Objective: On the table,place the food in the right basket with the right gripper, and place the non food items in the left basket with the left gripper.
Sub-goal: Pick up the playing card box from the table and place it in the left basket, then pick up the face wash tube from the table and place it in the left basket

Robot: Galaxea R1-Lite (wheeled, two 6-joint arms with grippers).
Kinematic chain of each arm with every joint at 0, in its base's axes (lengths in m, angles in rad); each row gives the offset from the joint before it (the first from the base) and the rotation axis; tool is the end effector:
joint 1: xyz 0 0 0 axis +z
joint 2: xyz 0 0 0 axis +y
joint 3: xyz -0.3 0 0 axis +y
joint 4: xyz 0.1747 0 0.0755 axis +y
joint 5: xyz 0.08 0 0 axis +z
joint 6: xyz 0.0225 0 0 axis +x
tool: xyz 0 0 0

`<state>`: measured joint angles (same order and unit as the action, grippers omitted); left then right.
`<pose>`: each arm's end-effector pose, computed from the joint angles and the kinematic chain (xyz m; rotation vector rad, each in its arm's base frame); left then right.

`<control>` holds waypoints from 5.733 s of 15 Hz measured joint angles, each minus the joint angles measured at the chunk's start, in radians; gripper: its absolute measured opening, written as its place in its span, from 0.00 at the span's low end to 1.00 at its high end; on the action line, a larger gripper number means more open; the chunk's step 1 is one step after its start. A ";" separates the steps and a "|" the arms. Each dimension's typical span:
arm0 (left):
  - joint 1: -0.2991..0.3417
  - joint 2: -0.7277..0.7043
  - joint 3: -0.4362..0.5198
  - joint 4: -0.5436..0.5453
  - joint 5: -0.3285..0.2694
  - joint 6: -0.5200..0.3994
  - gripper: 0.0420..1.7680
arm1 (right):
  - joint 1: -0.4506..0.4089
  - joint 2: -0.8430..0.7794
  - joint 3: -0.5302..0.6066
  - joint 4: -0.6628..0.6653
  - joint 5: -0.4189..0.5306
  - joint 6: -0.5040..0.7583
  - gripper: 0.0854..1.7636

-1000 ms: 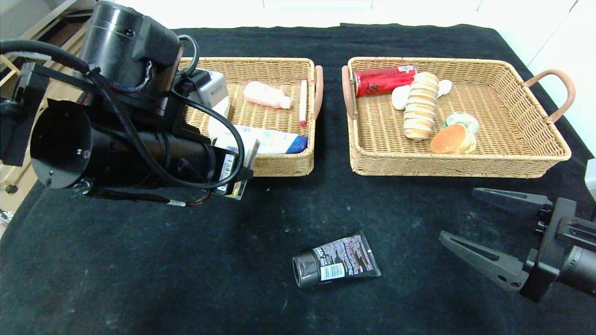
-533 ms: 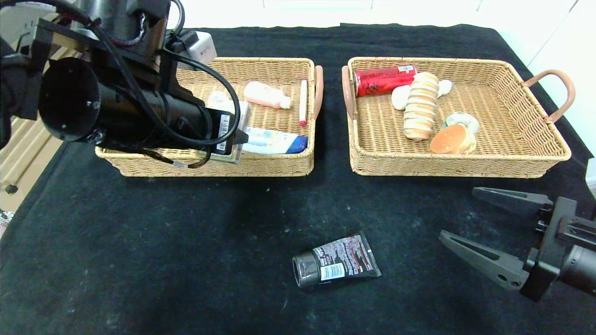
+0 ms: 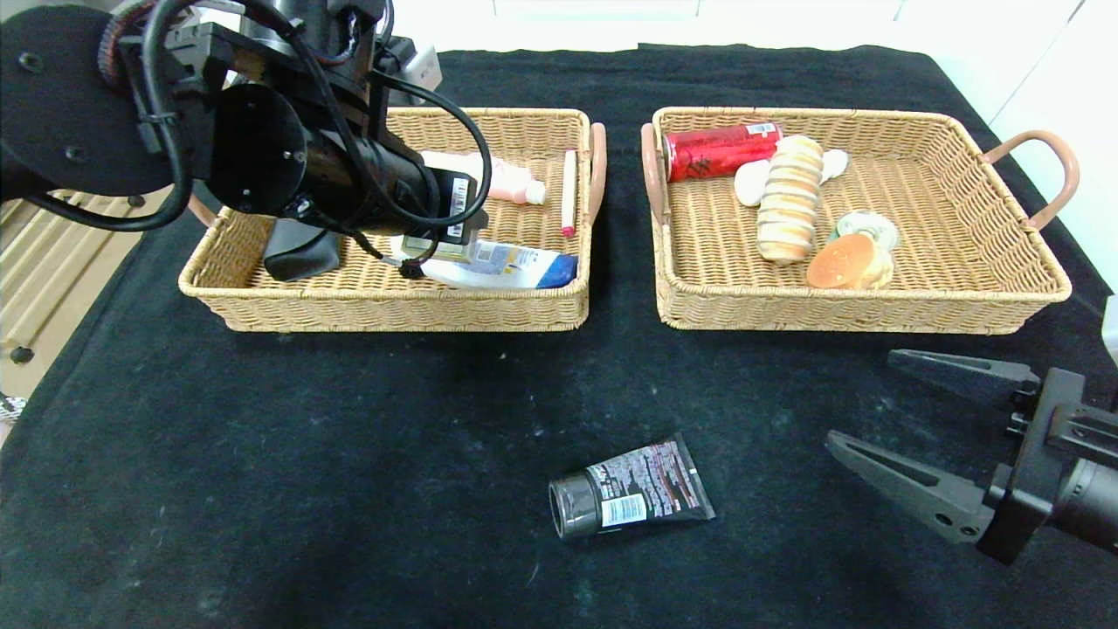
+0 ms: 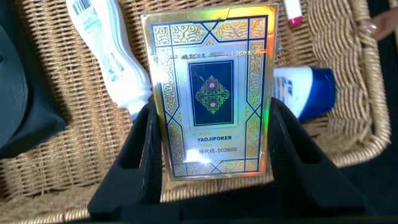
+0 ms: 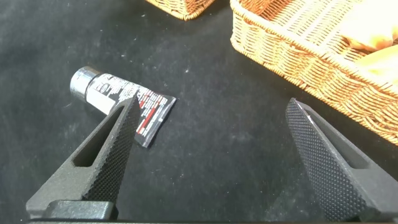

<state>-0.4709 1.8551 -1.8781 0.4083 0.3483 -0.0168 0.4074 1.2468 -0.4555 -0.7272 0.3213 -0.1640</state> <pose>0.3161 -0.1523 0.3294 0.1369 0.3546 -0.1181 0.1644 0.0787 0.2067 -0.1594 0.0056 0.7322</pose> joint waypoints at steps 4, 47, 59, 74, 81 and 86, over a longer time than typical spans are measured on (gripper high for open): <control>0.017 0.055 -0.053 -0.053 0.004 0.000 0.57 | 0.000 0.000 0.000 0.000 -0.001 0.000 0.97; -0.339 -0.203 0.280 0.055 -0.007 0.207 0.96 | -0.021 -0.021 0.003 0.012 0.006 -0.018 0.97; -0.451 -0.180 0.385 0.059 -0.002 0.277 0.97 | -0.136 -0.152 -0.118 0.289 0.098 -0.003 0.97; -0.546 -0.056 0.340 0.264 0.103 0.388 0.97 | -0.330 -0.211 -0.199 0.376 0.237 0.001 0.97; -0.560 -0.012 0.335 0.264 0.105 0.391 0.97 | -0.337 -0.212 -0.203 0.376 0.237 0.001 0.97; -0.560 0.025 0.325 0.259 0.107 0.387 0.97 | -0.336 -0.216 -0.199 0.377 0.240 0.000 0.97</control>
<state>-1.0304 1.8800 -1.5528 0.6677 0.4555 0.3702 0.0715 1.0313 -0.6543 -0.3506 0.5613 -0.1638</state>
